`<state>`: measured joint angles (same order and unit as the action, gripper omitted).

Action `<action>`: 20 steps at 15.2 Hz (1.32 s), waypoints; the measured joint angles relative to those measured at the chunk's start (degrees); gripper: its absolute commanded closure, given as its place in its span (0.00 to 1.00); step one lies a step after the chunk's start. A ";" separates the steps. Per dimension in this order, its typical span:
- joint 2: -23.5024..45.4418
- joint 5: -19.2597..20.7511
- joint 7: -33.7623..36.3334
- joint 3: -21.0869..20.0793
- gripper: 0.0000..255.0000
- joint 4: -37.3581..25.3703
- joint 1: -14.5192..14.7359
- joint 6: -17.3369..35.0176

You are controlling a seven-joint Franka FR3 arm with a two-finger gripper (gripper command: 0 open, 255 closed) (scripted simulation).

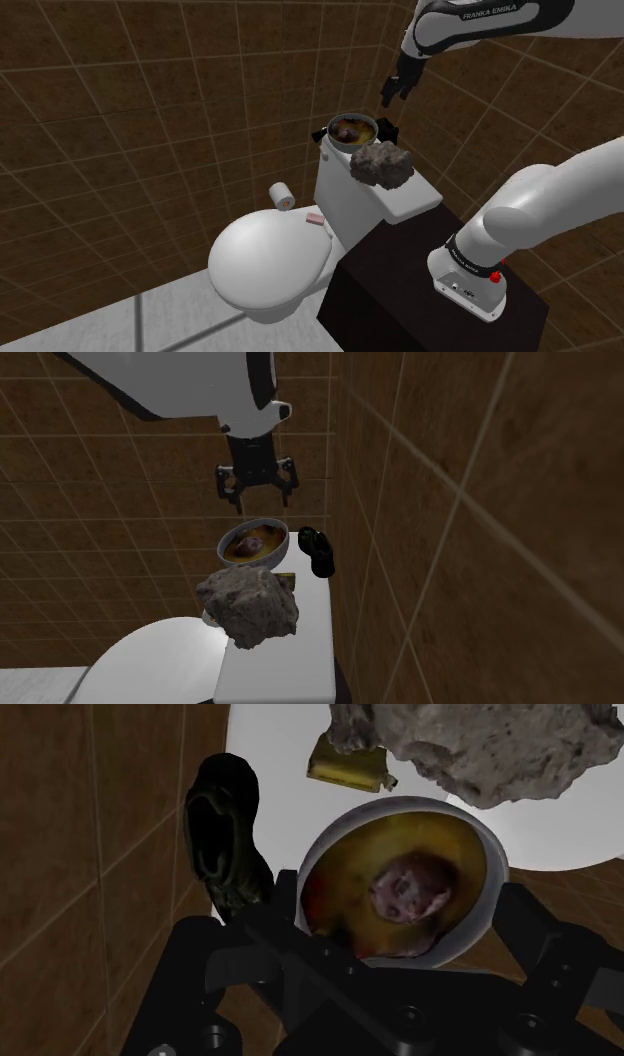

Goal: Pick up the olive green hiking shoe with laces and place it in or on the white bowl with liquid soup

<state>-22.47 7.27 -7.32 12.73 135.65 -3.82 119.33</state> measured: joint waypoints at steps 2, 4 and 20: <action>4.19 -0.42 -2.23 1.84 0.00 -1.27 -0.33 2.47; 8.07 -1.11 -4.23 3.26 0.00 -2.87 -0.53 4.23; 37.06 -12.85 -20.82 7.38 0.00 -19.06 -4.94 12.97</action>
<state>14.59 -5.57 -28.14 20.11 116.60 -8.75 132.29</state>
